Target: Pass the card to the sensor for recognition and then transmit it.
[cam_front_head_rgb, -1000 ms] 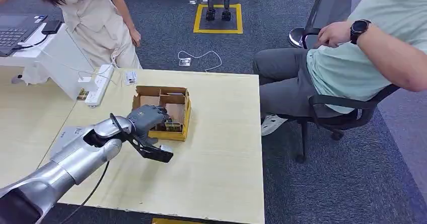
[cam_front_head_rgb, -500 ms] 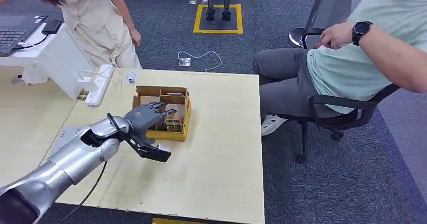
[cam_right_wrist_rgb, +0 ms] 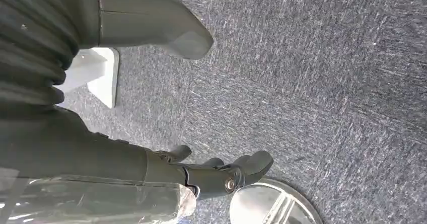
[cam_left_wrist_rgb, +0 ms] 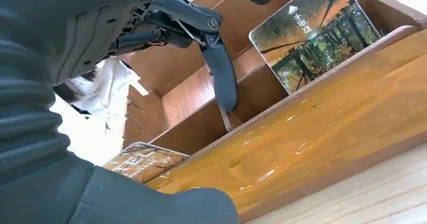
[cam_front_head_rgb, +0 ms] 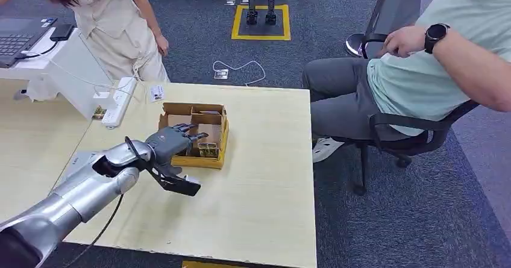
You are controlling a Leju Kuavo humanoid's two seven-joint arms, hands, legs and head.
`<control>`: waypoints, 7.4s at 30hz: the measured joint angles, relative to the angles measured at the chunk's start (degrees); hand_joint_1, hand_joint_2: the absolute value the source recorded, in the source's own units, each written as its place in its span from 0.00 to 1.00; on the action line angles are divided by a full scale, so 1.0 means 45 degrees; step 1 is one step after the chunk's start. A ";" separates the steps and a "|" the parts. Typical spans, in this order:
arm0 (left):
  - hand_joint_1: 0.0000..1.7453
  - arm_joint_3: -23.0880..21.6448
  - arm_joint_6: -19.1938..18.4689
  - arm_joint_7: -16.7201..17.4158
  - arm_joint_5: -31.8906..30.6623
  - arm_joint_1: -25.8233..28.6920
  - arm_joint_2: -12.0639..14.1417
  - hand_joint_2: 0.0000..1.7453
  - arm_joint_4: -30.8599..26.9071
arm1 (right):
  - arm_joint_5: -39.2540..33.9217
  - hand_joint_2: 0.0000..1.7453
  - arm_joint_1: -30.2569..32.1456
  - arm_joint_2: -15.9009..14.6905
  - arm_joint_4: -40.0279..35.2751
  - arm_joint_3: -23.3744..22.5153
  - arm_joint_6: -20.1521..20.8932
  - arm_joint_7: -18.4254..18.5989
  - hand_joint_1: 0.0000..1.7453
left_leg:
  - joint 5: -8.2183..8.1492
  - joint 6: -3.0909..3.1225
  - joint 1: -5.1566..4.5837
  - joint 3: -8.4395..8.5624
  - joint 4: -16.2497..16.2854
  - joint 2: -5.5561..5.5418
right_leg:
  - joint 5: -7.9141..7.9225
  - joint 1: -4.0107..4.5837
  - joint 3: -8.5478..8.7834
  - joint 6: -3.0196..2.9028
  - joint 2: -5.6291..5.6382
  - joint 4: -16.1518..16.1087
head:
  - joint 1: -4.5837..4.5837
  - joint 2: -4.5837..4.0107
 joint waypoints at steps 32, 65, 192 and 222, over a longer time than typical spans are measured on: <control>0.00 0.0423 -0.0267 0.0077 0.1112 -0.0828 0.0797 1.00 -0.1215 | -0.0053 1.00 0.0021 0.0000 0.0000 -0.0223 -0.0029 0.0005 0.00 | 0.0001 -0.0001 0.0001 0.0002 0.0003 0.0003 | 0.0001 0.0001 0.0000 0.0001 0.0003 0.0001 | 0.0000 0.0000; 0.00 0.0636 -0.0796 -0.0204 0.0203 -0.1488 0.1880 1.00 -0.0918 | 0.0141 1.00 0.0030 0.0000 0.0000 -0.0316 -0.0044 0.0005 0.00 | 0.0001 -0.0001 0.0002 0.0004 0.0004 0.0013 | 0.0002 0.0002 -0.0006 0.0002 0.0019 0.0004 | 0.0000 0.0000; 0.00 0.2190 0.1039 -0.0089 -0.0034 0.2357 0.1521 1.00 -0.1025 | 0.0398 1.00 -0.0001 0.0039 0.0000 -0.0661 -0.0155 0.0024 0.00 | 0.0042 0.0024 -0.0015 -0.0002 0.0013 -0.0052 | 0.0020 -0.0015 0.0018 0.0014 -0.0057 0.0011 | 0.0005 0.0000; 0.00 0.2783 0.0923 0.0005 0.0388 0.2868 0.1117 1.00 -0.1613 | 0.0403 1.00 0.0004 0.0044 0.0000 -0.0772 -0.0180 0.0048 0.00 | 0.0042 0.0025 -0.0015 -0.0008 0.0016 -0.0053 | 0.0023 -0.0016 0.0017 0.0014 -0.0056 0.0011 | 0.0000 0.0000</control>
